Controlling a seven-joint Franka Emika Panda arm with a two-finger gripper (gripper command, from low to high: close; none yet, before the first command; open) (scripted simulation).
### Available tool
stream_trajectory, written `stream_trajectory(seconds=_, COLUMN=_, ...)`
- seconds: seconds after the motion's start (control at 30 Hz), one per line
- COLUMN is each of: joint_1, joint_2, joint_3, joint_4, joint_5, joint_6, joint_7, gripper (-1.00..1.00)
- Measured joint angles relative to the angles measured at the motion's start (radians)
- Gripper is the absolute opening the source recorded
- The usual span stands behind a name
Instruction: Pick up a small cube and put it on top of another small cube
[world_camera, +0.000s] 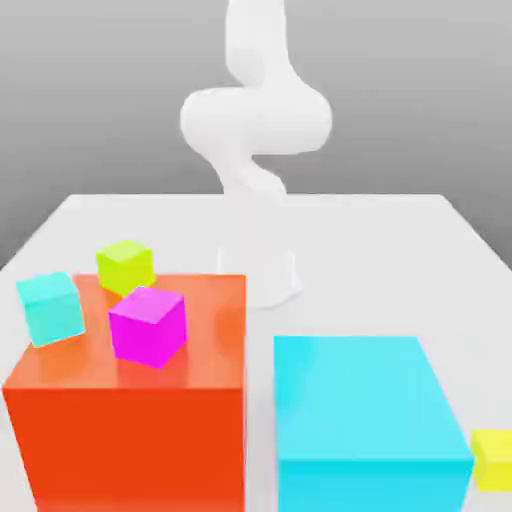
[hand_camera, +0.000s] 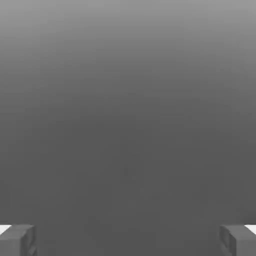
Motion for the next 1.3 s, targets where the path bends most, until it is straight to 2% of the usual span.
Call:
stream_trajectory(seconds=0.3, joint_1=0.196, joint_2=0.334, joint_3=-0.026, joint_4=0.003, joint_5=0.070, joint_6=0.096, joint_7=-0.328, gripper=0.00)
stream_trajectory(seconds=0.6, joint_1=0.326, joint_2=0.659, joint_3=0.028, joint_4=0.005, joint_5=0.104, joint_6=0.192, joint_7=-0.625, gripper=0.00)
stream_trajectory(seconds=0.77, joint_1=0.388, joint_2=0.838, joint_3=0.057, joint_4=0.006, joint_5=0.064, joint_6=0.248, joint_7=-0.748, gripper=0.00)
stream_trajectory(seconds=0.93, joint_1=0.438, joint_2=1.013, joint_3=0.081, joint_4=0.006, joint_5=-0.032, joint_6=0.304, joint_7=-0.832, gripper=0.00)
stream_trajectory(seconds=1.1, joint_1=0.468, joint_2=1.194, joint_3=0.068, joint_4=0.034, joint_5=-0.082, joint_6=0.424, joint_7=-0.839, gripper=0.00)
stream_trajectory(seconds=1.13, joint_1=0.471, joint_2=1.217, joint_3=0.065, joint_4=0.039, joint_5=-0.084, joint_6=0.442, joint_7=-0.838, gripper=-1.00)
stream_trajectory(seconds=1.3, joint_1=0.471, joint_2=1.217, joint_3=0.065, joint_4=0.039, joint_5=-0.084, joint_6=0.439, joint_7=-0.837, gripper=-1.00)
